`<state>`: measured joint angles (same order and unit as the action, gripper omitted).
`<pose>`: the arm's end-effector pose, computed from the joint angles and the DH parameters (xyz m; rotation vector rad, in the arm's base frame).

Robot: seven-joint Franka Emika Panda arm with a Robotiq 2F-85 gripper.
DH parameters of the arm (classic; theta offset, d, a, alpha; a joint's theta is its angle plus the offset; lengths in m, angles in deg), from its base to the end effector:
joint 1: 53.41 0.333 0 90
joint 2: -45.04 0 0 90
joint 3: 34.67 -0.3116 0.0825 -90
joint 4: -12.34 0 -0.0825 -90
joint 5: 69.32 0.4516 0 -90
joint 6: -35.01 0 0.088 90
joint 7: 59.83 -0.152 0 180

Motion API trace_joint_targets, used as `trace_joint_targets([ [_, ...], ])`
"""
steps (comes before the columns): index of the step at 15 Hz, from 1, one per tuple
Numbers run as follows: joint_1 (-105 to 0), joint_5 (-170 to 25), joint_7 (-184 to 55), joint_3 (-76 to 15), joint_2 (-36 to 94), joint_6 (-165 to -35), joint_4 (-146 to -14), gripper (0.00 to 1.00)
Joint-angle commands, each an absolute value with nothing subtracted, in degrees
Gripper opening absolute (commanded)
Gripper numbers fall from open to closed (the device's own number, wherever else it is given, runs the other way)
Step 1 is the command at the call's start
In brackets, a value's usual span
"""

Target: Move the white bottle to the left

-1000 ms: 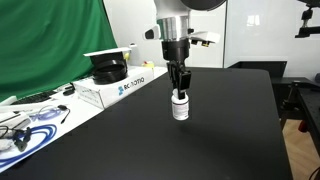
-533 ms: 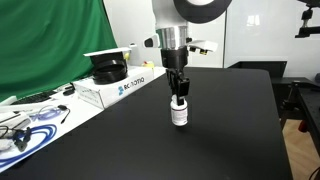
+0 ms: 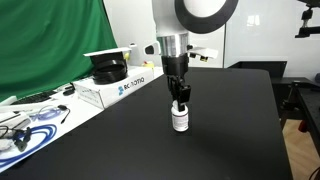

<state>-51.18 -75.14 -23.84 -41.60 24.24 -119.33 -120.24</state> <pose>0.5467 0.0962 0.0793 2.8420 1.3222 0.0314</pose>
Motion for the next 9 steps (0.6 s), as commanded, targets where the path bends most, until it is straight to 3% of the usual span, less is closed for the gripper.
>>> trace_joint_targets([
  [1, -52.4, -75.9, -24.3, -42.8, 23.0, -118.9, -118.8, 0.61],
  [6, -53.3, -74.8, -24.1, -44.4, 27.0, -117.5, -119.4, 0.96],
  [9, -53.4, -74.0, -24.5, -44.7, 31.2, -116.3, -120.5, 1.00],
])
